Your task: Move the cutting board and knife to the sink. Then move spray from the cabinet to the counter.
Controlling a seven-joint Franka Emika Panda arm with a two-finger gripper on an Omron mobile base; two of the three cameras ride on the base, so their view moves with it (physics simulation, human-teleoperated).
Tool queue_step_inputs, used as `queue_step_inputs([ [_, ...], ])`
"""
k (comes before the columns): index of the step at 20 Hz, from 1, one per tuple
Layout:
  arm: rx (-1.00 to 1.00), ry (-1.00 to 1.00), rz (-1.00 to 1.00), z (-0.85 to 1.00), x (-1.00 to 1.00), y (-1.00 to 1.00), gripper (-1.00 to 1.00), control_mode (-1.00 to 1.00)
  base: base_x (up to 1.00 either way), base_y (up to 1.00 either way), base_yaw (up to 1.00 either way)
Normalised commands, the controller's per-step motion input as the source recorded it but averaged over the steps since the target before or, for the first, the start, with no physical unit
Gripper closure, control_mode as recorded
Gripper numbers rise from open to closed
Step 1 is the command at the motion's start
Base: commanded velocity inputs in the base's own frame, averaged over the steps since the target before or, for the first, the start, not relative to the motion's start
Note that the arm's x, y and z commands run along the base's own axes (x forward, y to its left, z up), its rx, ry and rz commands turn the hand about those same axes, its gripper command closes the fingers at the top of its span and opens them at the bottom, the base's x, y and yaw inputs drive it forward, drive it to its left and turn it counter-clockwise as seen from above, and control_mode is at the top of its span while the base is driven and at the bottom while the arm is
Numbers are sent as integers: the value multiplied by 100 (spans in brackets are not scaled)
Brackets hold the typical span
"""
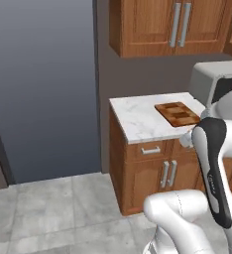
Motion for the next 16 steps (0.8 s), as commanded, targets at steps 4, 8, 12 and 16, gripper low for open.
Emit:
queue_step_inputs([
  [4,0,0,0,0,0,0,-100,100,80,-29,-18],
  [8,0,0,0,0,0,0,-100,100,23,-58,-21],
  [12,0,0,0,0,0,0,-100,100,2,-57,-21],
  [16,0,0,0,0,0,0,-100,100,12,-41,-20],
])
